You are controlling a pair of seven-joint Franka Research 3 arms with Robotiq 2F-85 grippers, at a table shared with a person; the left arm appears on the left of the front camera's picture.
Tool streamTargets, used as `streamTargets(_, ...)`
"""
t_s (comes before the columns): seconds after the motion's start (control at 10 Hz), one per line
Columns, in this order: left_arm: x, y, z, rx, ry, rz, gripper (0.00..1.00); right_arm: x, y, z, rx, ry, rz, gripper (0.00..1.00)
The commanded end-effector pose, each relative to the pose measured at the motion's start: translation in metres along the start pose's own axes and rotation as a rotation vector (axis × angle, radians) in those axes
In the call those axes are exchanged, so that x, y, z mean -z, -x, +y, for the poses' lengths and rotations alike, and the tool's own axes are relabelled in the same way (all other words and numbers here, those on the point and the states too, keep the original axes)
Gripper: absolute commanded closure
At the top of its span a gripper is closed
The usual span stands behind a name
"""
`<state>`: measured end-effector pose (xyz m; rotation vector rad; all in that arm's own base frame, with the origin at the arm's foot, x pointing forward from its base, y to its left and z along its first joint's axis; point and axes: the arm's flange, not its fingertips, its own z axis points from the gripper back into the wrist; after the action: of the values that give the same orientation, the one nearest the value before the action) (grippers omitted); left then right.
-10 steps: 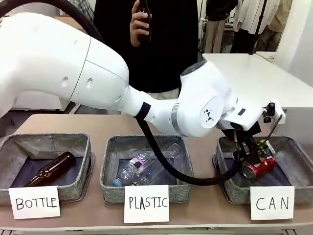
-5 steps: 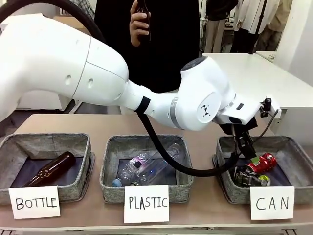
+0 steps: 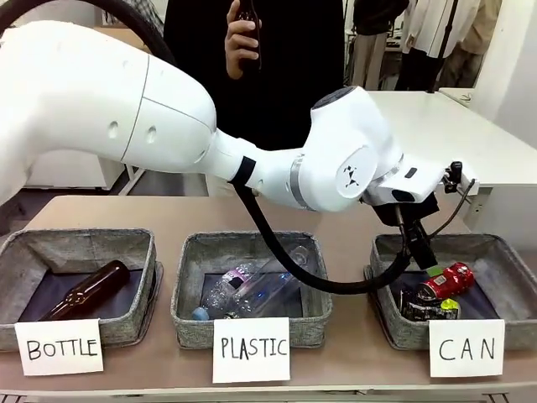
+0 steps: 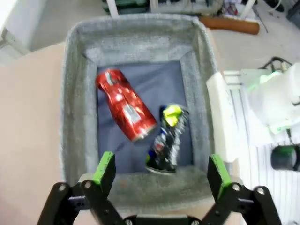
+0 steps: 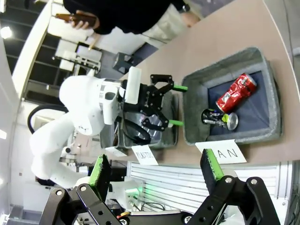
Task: Sort the can waste into the basket.
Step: Pick up the can waste from the table and place it in the right Fabric basket.
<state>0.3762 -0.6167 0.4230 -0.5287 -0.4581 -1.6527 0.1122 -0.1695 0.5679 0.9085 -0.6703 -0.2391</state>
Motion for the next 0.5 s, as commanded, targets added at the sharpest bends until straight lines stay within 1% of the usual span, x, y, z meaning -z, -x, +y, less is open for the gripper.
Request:
streamTargets(0.0, -0.091, 0.011, 0.0, -0.216, 0.088, 0.196, 0.0, 0.02, -0.022, 0.007, -0.038, -0.108, 0.057, 0.0)
streamTargets(0.1, -0.151, 0.036, 0.004, -0.361, 0.097, 0.283, 0.0, 0.057, -0.049, 0.018, -0.054, -0.097, 0.119, 0.0)
streamTargets(0.2, -0.209, 0.073, 0.006, -0.482, 0.104, 0.288, 0.0, 0.102, -0.073, 0.028, -0.092, -0.125, 0.205, 0.0)
streamTargets(0.3, -0.262, 0.122, 0.002, -0.584, 0.153, 0.219, 0.0, 0.146, -0.092, 0.04, -0.116, -0.169, 0.29, 0.0)
streamTargets(0.4, -0.309, 0.178, -0.006, -0.723, 0.127, 0.123, 0.0, 0.187, -0.107, 0.051, -0.127, -0.188, 0.372, 0.0)
